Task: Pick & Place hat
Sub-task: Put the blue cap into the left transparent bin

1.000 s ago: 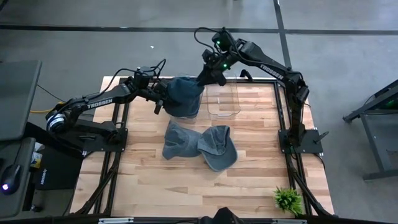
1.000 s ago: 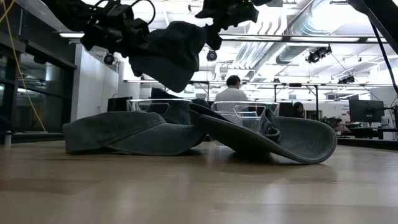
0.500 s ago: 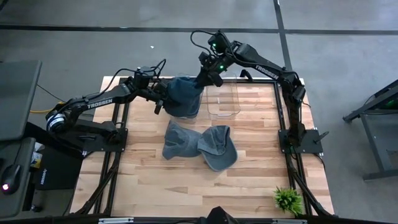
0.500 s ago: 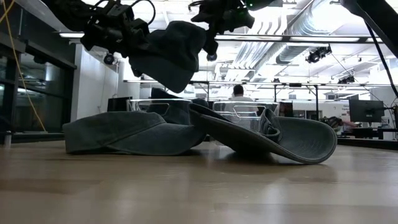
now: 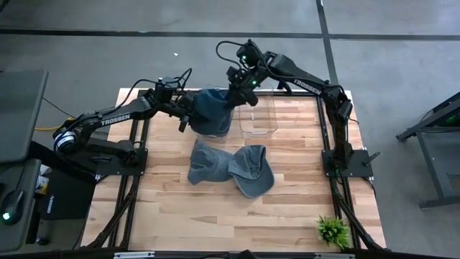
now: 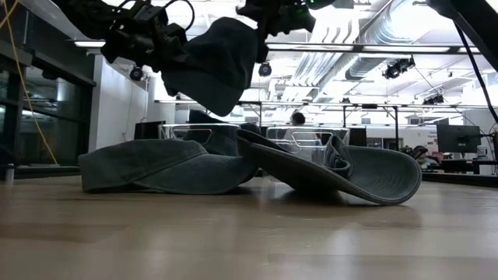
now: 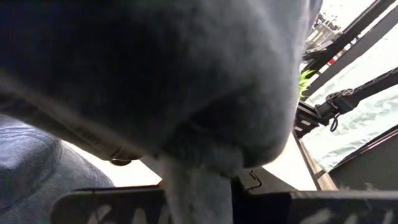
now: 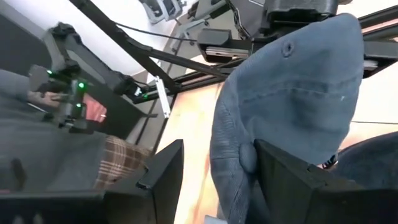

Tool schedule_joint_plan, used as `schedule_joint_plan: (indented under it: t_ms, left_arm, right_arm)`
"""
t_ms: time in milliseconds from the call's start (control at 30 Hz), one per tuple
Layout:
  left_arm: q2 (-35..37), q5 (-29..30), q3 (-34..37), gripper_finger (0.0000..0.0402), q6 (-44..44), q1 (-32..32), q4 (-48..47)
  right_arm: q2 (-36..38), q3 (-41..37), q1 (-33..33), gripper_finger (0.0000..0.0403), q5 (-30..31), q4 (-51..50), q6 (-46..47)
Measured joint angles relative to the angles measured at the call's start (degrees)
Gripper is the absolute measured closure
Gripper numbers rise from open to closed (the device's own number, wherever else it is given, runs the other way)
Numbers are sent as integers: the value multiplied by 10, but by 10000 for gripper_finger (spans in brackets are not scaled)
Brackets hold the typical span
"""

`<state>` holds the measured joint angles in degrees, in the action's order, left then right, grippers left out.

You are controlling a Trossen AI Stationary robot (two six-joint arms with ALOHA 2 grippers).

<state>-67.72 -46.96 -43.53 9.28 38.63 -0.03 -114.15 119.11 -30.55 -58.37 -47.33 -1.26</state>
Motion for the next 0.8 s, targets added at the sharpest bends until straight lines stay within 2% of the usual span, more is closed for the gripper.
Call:
schedule_joint_plan:
  t_ms: [167, 433, 800]
  left_arm:
    - [0, 0, 0, 401, 7, 0, 0]
    - [0, -1, 0, 401, 15, 0, 0]
    - [0, 1, 0, 401, 15, 0, -1]
  right_arm:
    - [0, 0, 6, 259, 26, 0, -19]
    - [0, 0, 7, 374, 45, -1, -55]
    - [0, 1, 7, 376, 44, -5, -82]
